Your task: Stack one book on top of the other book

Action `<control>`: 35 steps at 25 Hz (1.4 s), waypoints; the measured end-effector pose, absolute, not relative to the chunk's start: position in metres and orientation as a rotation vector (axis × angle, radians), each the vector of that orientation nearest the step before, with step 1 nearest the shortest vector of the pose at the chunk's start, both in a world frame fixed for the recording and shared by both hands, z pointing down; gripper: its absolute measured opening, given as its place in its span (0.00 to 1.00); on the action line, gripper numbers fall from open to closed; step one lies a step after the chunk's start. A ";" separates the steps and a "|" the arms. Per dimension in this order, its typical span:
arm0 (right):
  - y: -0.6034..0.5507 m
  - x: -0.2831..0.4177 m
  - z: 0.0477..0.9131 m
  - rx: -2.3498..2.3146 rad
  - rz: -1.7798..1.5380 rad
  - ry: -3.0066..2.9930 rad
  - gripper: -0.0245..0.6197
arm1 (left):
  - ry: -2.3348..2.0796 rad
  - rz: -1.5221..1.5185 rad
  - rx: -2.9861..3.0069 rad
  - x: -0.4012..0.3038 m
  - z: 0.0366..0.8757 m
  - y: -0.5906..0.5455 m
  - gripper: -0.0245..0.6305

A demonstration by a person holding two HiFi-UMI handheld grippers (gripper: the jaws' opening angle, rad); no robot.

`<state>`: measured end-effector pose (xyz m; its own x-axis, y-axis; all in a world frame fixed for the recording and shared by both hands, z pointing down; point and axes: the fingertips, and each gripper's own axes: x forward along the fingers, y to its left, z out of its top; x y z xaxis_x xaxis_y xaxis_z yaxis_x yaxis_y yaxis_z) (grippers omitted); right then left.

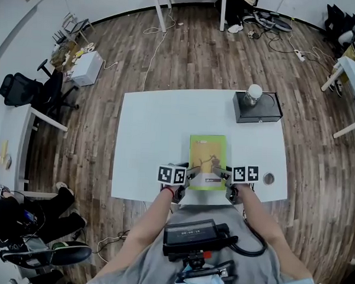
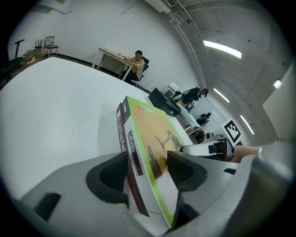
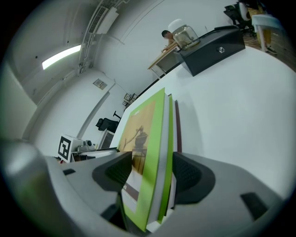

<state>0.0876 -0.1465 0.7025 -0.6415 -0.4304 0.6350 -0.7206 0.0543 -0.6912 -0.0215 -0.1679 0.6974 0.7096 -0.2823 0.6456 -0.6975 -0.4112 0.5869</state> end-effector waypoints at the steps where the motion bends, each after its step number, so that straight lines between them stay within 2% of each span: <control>1: -0.147 0.088 0.702 1.168 1.613 -2.075 0.44 | -0.749 0.581 2.004 -0.021 0.697 -0.168 0.44; 20: -0.157 0.093 0.686 1.201 1.089 -2.084 0.43 | -0.800 0.900 2.437 -0.015 0.682 -0.176 0.44; 35: -0.162 0.085 0.640 1.167 0.653 -2.214 0.43 | -0.856 0.748 2.459 -0.016 0.647 -0.183 0.44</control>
